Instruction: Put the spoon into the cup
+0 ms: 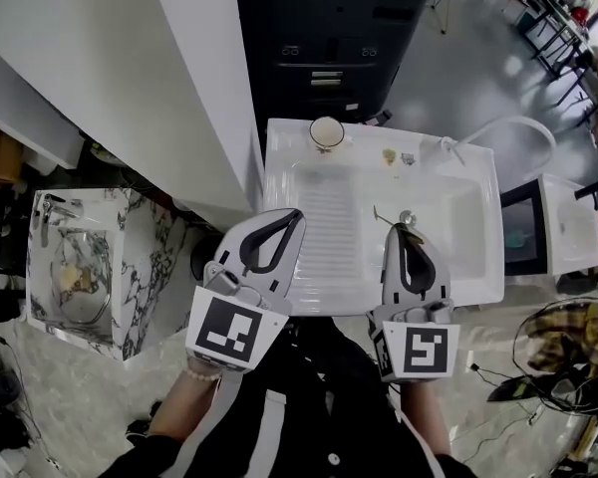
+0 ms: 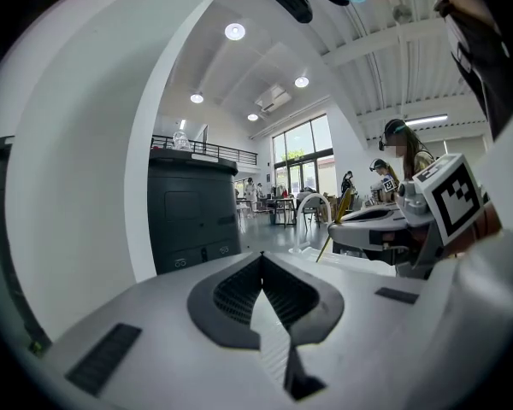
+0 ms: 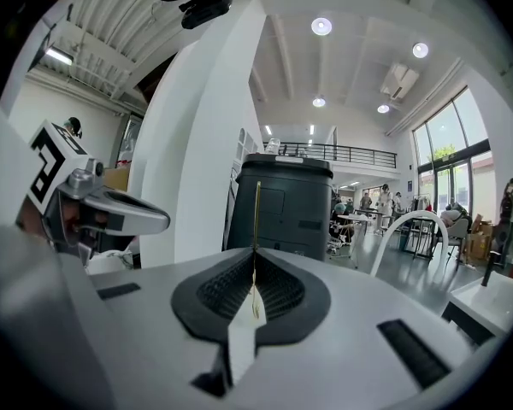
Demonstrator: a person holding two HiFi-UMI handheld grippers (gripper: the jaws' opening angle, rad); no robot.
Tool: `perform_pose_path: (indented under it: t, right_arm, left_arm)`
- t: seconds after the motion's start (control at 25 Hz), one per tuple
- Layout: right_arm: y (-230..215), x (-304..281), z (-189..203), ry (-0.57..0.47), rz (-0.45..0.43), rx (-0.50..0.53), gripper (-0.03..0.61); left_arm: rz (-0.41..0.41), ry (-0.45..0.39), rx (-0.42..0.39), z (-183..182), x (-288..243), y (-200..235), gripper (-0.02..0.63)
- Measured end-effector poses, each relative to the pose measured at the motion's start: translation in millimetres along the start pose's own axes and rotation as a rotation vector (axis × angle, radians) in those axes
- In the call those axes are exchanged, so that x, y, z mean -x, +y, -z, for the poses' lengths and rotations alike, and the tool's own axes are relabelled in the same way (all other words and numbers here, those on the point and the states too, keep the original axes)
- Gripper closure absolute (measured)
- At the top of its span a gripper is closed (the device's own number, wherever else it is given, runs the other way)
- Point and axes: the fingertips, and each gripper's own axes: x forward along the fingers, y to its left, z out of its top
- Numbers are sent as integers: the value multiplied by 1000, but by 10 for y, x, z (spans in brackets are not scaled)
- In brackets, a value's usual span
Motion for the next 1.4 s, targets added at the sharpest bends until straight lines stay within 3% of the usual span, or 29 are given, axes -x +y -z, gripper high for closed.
perform_pose_path:
  t: [0.6, 1.16, 1.4]
  right_arm:
    - [-91, -277, -38, -16, -146, 2, 571]
    - [-121, -520, 73, -6, -198, 21, 571]
    - [-65, -691, 103, 17, -238, 74, 571]
  left_arm:
    - [-112, 8, 5, -66, -127, 28, 614]
    - [-164, 19, 15, -22, -136, 34, 614]
    - [-185, 23, 18, -8, -122, 59, 614]
